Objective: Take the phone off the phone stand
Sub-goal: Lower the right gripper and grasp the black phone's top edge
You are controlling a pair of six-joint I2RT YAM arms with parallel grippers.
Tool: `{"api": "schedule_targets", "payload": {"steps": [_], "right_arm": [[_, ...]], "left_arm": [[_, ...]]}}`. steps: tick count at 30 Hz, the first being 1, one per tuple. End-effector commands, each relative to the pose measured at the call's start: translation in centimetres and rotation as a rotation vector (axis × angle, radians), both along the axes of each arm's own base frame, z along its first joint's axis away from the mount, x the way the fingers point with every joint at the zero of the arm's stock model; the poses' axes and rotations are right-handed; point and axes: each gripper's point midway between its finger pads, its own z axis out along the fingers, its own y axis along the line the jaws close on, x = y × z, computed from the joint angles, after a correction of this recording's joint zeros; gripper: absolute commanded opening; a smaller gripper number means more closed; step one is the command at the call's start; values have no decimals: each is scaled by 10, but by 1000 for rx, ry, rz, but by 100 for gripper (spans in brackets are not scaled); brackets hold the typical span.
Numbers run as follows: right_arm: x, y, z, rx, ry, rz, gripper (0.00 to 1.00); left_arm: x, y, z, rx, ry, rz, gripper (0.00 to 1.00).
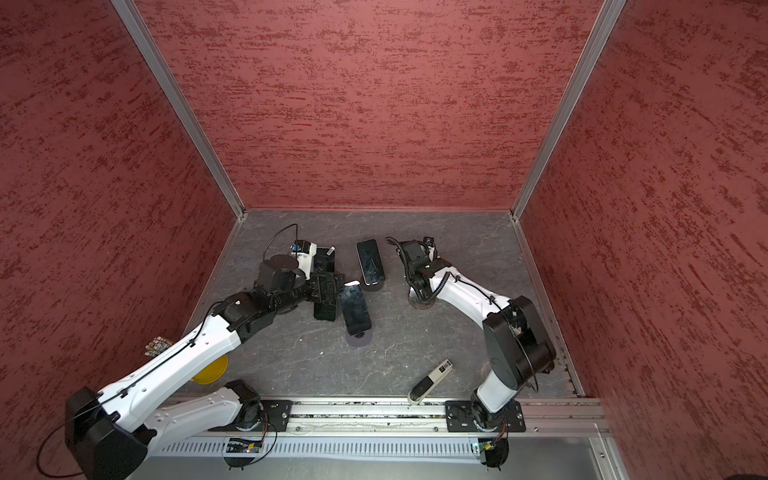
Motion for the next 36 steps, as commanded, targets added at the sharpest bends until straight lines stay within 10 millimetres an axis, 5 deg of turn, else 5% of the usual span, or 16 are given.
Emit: {"api": "schedule_targets", "payload": {"steps": [1,15,28,36], "right_arm": [[5,-1,7,-1,-33,-38,75],[7,2,0,5,-29,-37,82],[7,3,1,1,-28,-22,55],[8,11,30,53,-84,31,48]], "left_arm": [[-1,-2,3,-6,-24,-21,99],[-3,2,4,-8,-28,-15,99],[-3,3,1,-5,-23,-11,100],[-2,3,1,-5,-21,-7,99]]}}
